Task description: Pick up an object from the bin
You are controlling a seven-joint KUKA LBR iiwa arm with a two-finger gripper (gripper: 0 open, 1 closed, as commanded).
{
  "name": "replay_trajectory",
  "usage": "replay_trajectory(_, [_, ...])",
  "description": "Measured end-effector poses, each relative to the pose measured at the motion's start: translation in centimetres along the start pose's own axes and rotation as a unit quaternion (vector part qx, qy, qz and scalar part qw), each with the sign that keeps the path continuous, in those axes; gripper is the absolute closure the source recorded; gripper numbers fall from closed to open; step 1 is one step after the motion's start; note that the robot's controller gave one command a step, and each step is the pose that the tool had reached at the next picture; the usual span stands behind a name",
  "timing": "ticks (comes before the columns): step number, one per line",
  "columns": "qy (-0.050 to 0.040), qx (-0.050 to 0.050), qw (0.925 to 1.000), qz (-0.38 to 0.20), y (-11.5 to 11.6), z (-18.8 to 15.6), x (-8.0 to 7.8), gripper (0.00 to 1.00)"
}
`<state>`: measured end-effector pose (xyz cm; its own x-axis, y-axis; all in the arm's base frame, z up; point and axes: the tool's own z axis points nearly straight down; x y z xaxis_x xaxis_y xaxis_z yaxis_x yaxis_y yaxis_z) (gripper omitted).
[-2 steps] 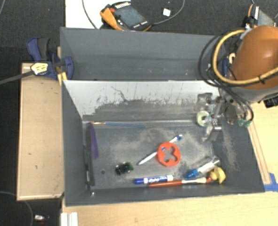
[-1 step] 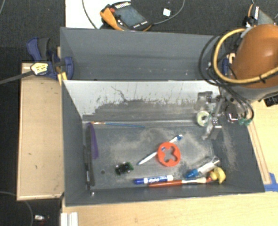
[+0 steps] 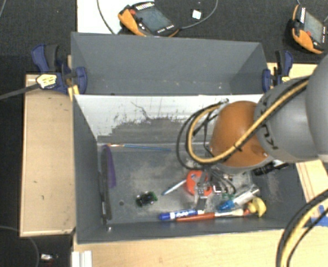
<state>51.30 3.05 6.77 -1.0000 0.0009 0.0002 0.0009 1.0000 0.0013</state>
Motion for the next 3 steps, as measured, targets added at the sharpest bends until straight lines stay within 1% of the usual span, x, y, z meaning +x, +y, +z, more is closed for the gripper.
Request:
replay_trajectory(1, [-0.0088,0.002,0.9994,-0.034,-0.1,-9.3,-1.4,0.0])
replay_trajectory(2, [0.0033,0.0,0.9999,0.012,-3.5,-3.3,-1.8,0.0])
replay_trajectory(3, [-0.0105,0.0,0.9999,0.013,-0.9,-0.4,-3.4,0.0])
